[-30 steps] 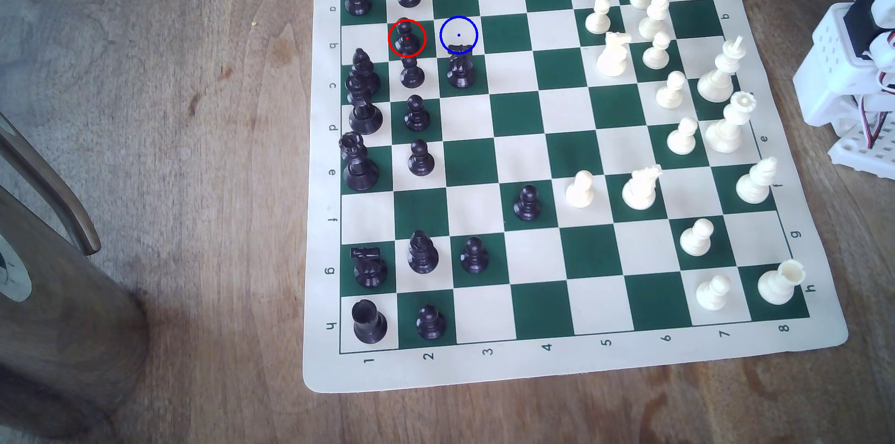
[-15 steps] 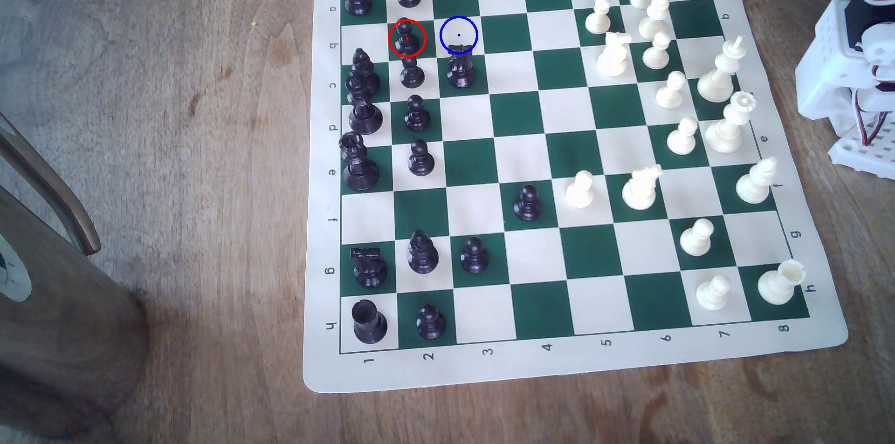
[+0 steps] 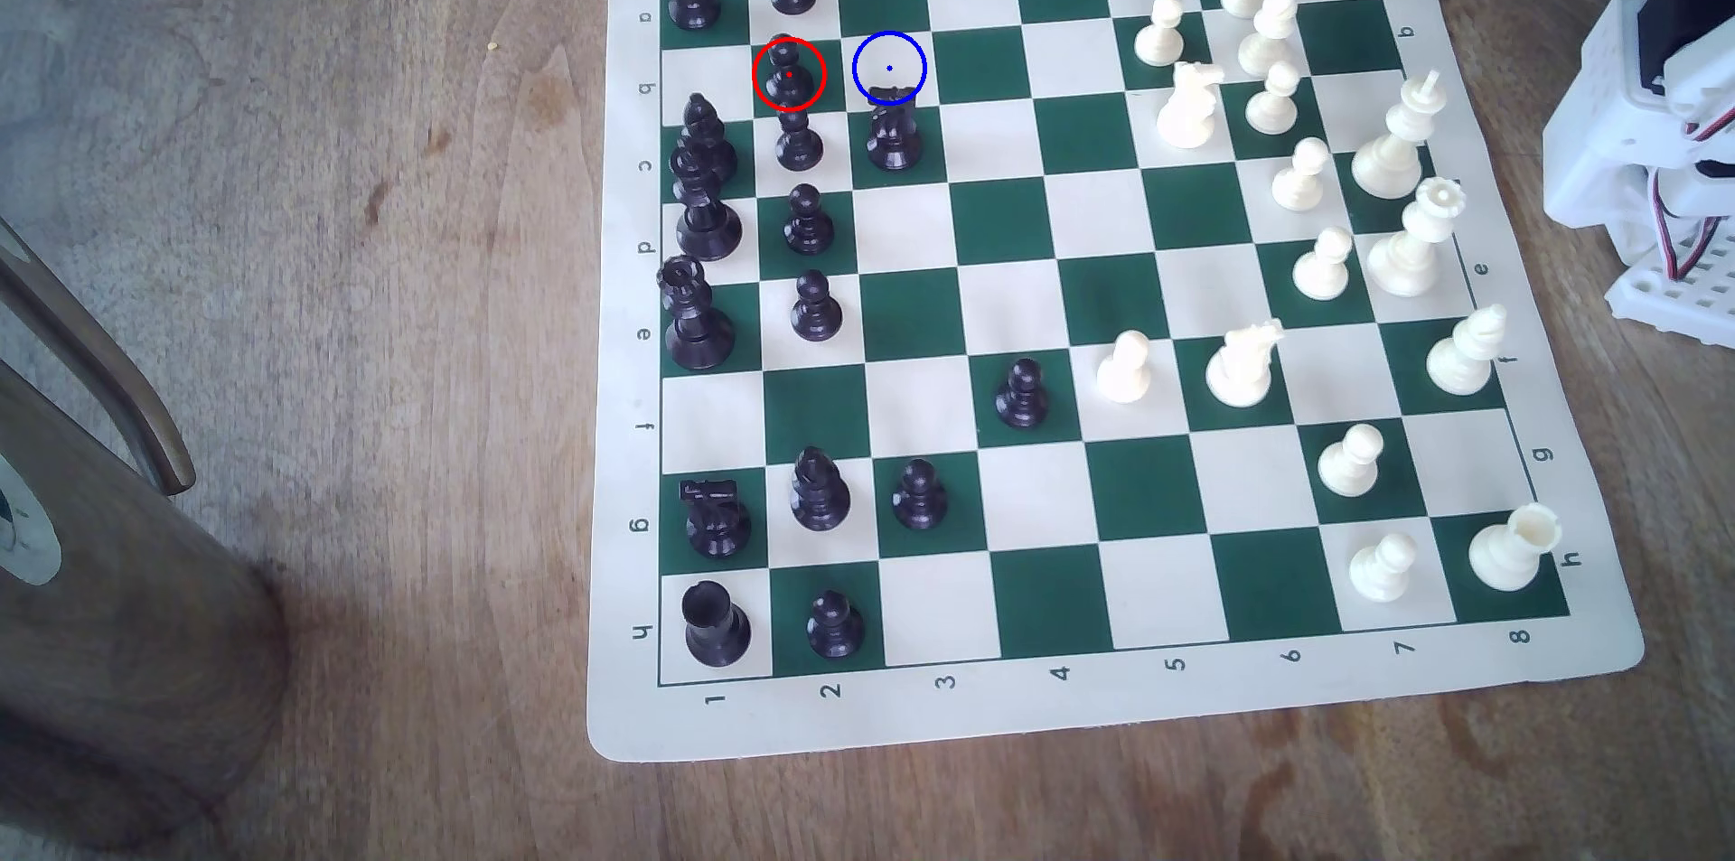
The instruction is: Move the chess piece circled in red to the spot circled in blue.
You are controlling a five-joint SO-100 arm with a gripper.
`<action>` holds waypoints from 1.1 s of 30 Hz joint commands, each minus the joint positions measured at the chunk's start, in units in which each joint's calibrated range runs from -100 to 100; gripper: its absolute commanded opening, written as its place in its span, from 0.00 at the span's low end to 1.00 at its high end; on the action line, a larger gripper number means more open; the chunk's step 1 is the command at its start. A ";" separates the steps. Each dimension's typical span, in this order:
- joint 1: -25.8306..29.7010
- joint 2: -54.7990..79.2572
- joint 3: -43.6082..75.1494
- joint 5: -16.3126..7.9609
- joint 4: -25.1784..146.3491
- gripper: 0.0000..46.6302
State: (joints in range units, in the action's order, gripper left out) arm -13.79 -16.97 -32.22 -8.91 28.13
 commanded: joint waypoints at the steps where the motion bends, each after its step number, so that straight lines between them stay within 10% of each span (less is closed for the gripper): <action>1: 1.16 7.20 17.08 -2.44 6.35 0.13; 5: 2.25 14.51 21.25 -2.00 8.40 0.28; 33: -1.19 38.36 38.66 -1.90 4.14 0.29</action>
State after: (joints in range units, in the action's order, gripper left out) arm -14.60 22.25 1.31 -10.57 33.63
